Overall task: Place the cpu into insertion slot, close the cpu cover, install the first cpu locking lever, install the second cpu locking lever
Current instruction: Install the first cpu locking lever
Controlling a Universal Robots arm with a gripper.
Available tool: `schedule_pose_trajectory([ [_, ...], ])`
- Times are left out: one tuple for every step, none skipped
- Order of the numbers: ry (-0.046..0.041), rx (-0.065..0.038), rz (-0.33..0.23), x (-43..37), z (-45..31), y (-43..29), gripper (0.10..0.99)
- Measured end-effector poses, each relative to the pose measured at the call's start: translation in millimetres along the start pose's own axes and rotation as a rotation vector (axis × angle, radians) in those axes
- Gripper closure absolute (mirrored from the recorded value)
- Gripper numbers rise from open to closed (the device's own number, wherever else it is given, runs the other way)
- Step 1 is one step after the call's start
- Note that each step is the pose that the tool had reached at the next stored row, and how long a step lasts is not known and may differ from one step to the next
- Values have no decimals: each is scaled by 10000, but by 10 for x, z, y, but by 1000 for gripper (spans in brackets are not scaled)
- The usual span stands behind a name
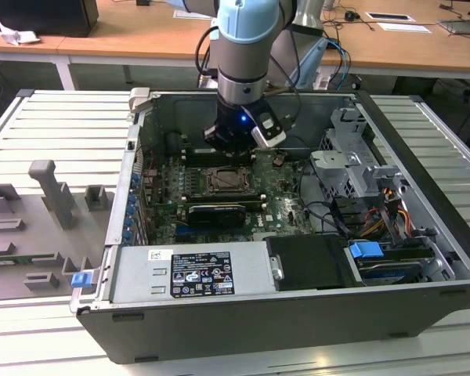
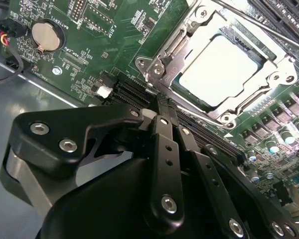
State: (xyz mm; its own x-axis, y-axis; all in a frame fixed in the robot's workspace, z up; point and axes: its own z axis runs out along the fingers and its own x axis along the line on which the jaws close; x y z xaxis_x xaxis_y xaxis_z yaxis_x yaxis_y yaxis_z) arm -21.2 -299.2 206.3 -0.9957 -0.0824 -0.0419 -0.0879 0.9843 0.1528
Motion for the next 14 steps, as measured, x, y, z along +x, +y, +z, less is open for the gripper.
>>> schedule_pose_trajectory([
  [0, 0, 3, -1, 6, -1, 980],
  [0, 1, 4, -2, 10, -2, 980],
  [-1, 1, 8, -3, 16, -3, 980],
  [-1, 2, 12, -3, 19, -4, 980],
  [-2, 3, 16, -4, 22, -4, 980],
  [-2, 5, 19, -4, 23, -4, 980],
  [-2, 10, 25, -5, 25, -5, 980],
  [-2, 17, 29, -6, 28, -5, 980],
  [-2, 25, 34, -6, 30, -6, 980],
  [-2, 40, 40, -6, 33, -6, 980],
  [-2, 54, 47, -6, 34, -6, 980],
  [-3, 64, 52, -6, 35, -6, 980],
  [-3, 73, 57, -6, 35, -6, 980],
  [-2, 75, 58, -6, 35, -6, 980],
])
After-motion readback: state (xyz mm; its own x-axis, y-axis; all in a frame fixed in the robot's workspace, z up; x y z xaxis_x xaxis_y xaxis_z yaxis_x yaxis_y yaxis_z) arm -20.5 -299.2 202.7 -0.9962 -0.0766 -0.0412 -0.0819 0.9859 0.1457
